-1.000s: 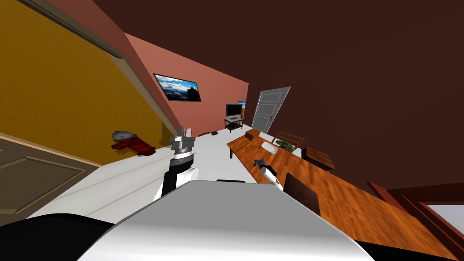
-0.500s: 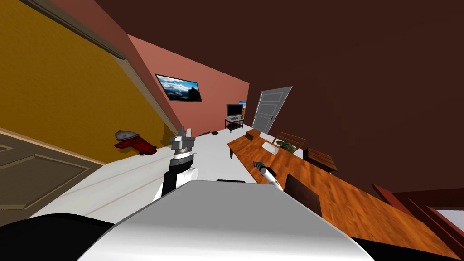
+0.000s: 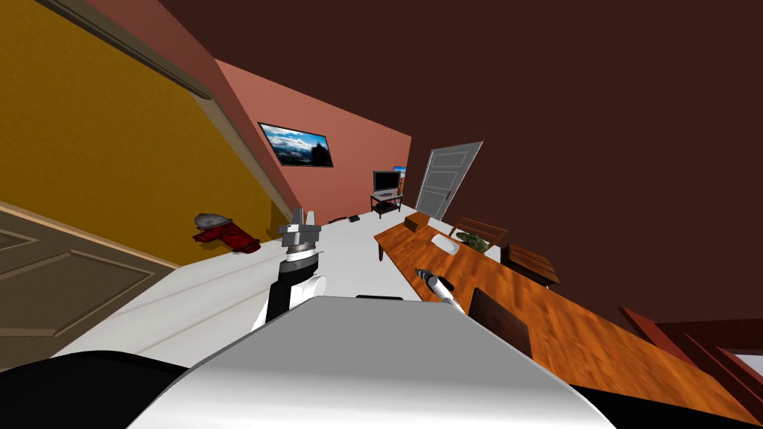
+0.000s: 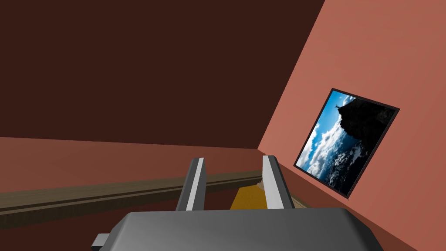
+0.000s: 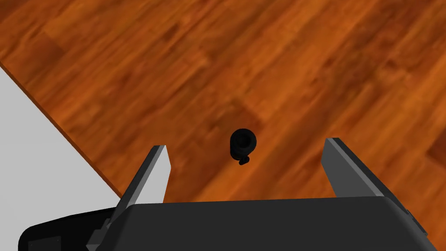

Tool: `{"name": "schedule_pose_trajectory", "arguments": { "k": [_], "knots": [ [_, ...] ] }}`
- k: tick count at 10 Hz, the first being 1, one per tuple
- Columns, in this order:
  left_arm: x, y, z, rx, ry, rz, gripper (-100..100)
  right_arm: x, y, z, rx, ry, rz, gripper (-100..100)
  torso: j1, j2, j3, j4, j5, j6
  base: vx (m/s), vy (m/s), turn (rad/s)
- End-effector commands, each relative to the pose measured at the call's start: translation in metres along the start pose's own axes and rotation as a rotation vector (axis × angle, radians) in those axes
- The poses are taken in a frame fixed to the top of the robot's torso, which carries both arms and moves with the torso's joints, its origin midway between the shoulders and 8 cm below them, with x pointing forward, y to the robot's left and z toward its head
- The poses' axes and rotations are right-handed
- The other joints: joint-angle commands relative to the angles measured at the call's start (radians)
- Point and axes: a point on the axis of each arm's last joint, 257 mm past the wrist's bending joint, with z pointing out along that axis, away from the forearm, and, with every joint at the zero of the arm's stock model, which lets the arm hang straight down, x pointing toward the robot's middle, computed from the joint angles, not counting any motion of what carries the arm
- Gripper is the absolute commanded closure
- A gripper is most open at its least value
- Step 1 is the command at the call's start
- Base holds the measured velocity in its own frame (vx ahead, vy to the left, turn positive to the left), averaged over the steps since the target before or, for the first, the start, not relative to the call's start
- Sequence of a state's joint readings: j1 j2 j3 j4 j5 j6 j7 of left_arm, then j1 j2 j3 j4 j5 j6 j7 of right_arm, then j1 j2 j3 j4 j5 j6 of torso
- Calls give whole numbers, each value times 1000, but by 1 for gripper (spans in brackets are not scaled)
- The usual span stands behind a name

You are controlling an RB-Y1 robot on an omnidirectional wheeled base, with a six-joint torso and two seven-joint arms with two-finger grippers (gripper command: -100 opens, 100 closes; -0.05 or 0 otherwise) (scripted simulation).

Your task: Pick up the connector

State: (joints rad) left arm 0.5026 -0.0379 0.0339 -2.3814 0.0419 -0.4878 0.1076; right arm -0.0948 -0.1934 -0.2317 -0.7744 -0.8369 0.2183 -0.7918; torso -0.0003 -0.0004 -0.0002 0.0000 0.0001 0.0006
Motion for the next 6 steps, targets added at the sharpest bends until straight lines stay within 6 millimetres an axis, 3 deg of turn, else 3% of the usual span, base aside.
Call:
{"name": "schedule_pose_trajectory", "arguments": {
  "k": [1,6],
  "knots": [
    [0,0,0,0,0,0,0,-13,0,1,9,-33,38,-100,0,0,0,0,0,0,3,-7,18],
    [0,0,0,0,0,0,0,-34,0,3,24,-97,117,-100,0,0,0,0,0,0,2,-6,17]
  ]
}}
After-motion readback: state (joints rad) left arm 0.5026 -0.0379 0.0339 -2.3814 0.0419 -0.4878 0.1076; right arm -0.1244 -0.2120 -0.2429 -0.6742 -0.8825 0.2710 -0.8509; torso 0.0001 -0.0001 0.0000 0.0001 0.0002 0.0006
